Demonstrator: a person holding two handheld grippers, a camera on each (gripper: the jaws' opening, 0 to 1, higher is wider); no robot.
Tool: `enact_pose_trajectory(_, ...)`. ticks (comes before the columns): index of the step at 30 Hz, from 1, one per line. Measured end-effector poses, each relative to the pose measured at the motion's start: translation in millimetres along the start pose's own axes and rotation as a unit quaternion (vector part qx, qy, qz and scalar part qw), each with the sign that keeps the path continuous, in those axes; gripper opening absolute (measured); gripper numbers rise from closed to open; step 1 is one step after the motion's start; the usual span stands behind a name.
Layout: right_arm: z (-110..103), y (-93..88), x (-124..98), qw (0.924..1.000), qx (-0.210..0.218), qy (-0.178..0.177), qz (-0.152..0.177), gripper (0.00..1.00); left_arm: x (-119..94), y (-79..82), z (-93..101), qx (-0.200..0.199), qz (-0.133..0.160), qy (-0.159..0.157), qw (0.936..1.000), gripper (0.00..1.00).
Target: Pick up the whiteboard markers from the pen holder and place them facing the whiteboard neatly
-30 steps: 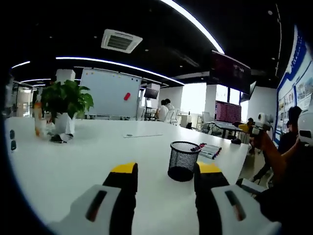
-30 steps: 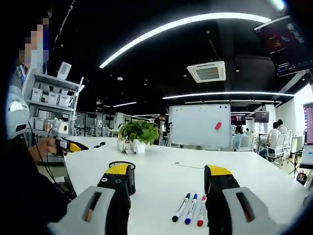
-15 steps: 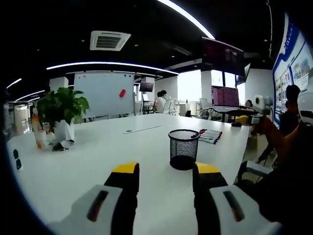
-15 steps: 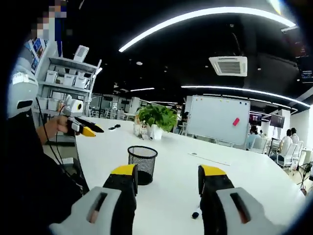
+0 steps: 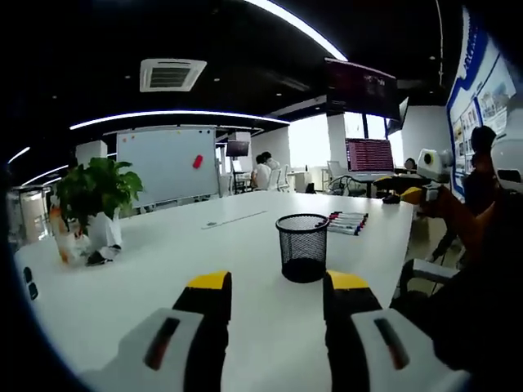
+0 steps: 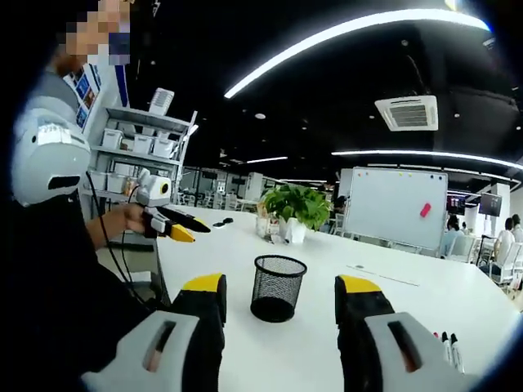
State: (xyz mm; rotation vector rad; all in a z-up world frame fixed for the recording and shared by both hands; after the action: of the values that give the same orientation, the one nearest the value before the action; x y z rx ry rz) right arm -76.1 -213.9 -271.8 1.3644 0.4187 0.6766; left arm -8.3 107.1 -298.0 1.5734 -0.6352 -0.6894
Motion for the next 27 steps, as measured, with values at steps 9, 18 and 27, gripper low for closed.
enact_pose_trajectory(9, -0.6, 6.3, 4.2, 0.9977, 0.036, -0.023, 0.052, 0.56, 2.9, 10.2, 13.6, 0.007, 0.031, -0.028, 0.9991, 0.49)
enact_pose_trajectory(18, -1.7, 4.6, 8.6, 0.9989, 0.021, -0.016, 0.039, 0.56, 6.7, 2.3, 30.0, 0.037, 0.022, -0.07, 0.9966, 0.49)
enact_pose_trajectory(27, 1.6, 11.3, 10.2, 0.9991, 0.015, -0.022, 0.033, 0.51, 4.4, -2.4, 21.1, 0.033, 0.012, -0.056, 0.9978, 0.47)
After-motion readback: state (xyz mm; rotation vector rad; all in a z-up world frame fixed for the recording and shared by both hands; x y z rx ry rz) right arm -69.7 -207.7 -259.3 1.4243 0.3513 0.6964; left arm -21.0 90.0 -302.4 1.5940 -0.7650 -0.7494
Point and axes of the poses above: the point that each gripper's makers call its tool centre point, and the gripper's own axes: x roughly forward along the fingers, z roughly to its right, y roughly out of its top, the point moved 5 cm from there along -x, roughly backward along the fingers, and after that the axes turned 5 degrees about z, right-handed, at the moved point
